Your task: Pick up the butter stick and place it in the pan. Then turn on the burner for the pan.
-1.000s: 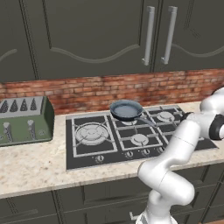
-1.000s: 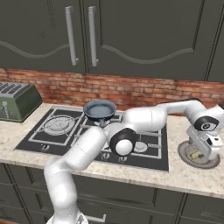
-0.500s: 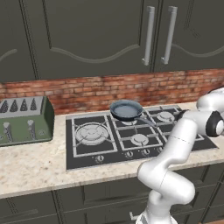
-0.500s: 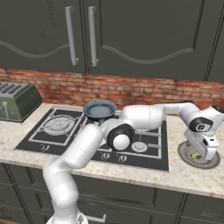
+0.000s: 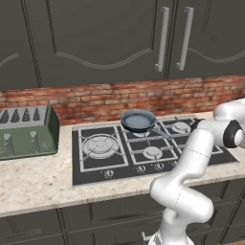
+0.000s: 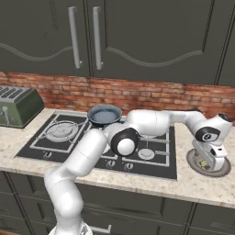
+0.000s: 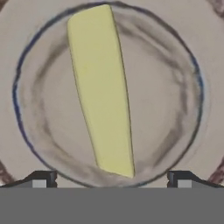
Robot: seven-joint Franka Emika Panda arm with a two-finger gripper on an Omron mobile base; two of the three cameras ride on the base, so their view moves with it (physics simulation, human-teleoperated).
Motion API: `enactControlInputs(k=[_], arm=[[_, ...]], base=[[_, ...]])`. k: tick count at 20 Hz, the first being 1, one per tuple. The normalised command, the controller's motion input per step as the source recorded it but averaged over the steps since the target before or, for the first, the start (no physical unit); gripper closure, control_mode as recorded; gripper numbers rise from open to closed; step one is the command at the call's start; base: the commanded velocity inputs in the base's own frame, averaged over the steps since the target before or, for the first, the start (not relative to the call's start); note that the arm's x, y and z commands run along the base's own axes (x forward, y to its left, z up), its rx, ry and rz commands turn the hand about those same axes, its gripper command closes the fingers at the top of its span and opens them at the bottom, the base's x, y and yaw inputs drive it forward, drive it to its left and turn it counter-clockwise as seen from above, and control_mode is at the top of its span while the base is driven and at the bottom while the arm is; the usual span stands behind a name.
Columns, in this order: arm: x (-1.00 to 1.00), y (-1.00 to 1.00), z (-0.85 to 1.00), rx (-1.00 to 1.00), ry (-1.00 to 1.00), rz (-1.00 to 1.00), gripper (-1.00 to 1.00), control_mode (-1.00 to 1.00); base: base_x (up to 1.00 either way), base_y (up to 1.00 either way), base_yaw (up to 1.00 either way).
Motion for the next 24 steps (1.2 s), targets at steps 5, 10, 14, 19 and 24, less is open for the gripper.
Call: enactControlInputs(k=[5,10,14,19,24], arm=[[0.15,-0.11,-0.02,0.0,0.0,0.0,-1.0,-1.0],[0.17,-0.14,0.0,0.0,0.0,0.0,-1.0,-1.0],[0.16,-0.21,0.0,0.0,0.0,0.0,-1.0,-1.0],[0.14,-0.22,-0.01,0.0,0.0,0.0,-1.0,-1.0],[0.08,-0.21,-0.02,0.0,0.0,0.0,-1.0,-1.0]], base=[[0.0,0.0,0.0],[0.0,0.0,0.0],[0.0,0.0,0.0],[0.0,0.0,0.0],[0.0,0.0,0.0]])
